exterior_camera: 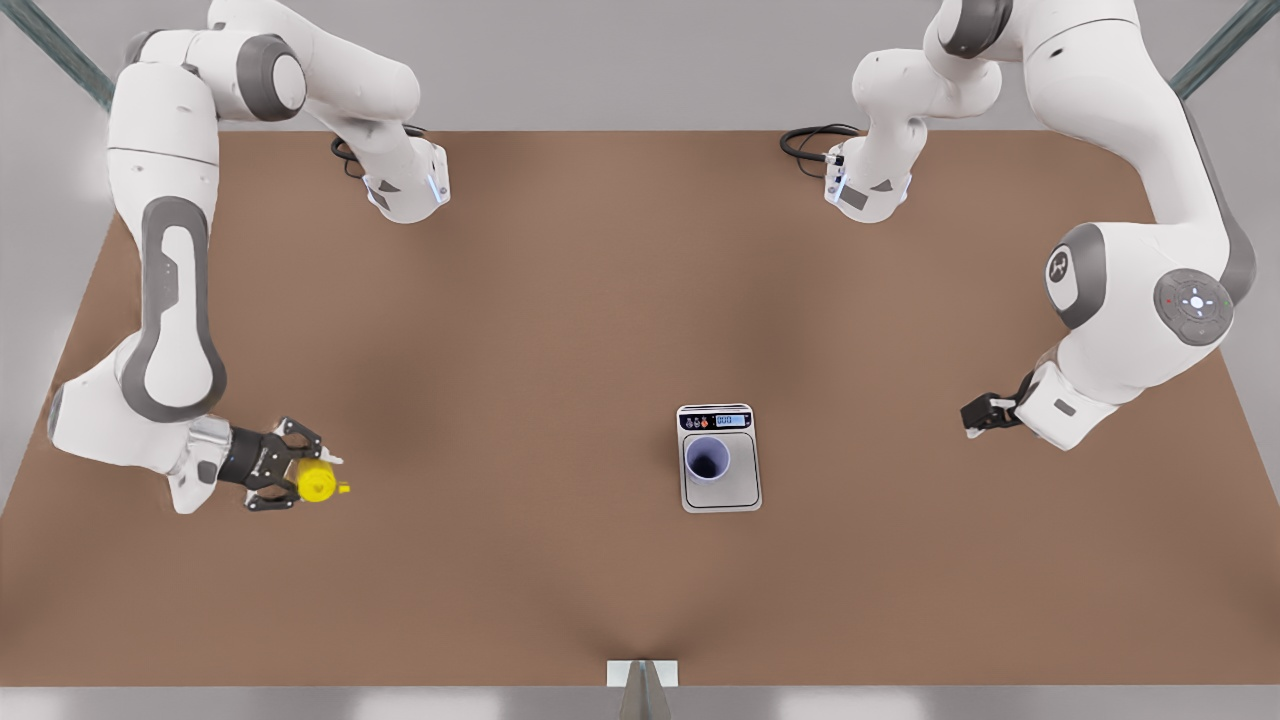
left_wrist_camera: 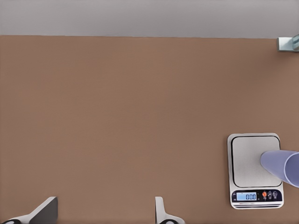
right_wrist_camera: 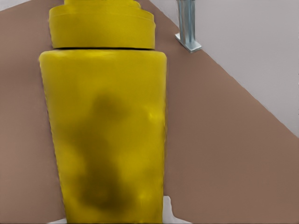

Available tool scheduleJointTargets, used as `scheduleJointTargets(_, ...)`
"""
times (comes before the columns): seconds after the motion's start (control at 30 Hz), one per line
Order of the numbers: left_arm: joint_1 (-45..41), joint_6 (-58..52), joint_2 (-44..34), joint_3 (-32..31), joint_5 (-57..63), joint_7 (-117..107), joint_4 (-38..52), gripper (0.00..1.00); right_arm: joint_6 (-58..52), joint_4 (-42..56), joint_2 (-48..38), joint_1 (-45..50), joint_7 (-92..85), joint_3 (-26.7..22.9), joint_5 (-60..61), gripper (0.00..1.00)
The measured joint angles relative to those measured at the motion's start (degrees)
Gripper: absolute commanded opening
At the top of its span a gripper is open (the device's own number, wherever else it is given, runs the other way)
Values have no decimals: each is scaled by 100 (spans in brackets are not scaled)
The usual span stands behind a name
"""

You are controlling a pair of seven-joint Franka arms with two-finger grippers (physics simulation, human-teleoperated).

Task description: Move cup to the weight, pick up sauce bottle, pour sauce

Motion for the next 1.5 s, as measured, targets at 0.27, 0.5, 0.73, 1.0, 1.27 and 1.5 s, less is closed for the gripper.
scheduleJointTargets(0.27,9,42,53,0,5,45,7,100,1297,458,58,2171,4022,9,-2331,56)
scheduleJointTargets(0.5,0,53,53,0,3,45,9,100,1501,903,328,3681,8165,9,-5515,56)
scheduleJointTargets(0.73,7,44,53,0,3,45,9,100,825,975,419,4544,8417,13,-7789,56)
scheduleJointTargets(1.0,10,51,435,0,109,18,327,100,-266,1203,904,5390,8354,18,-9984,56)
scheduleJointTargets(1.27,9,44,450,0,172,-8,325,100,-969,1491,1400,5718,8361,18,-11179,56)
scheduleJointTargets(1.5,9,44,456,0,178,-8,325,100,-1413,1834,1838,5863,8371,2,-11883,56)
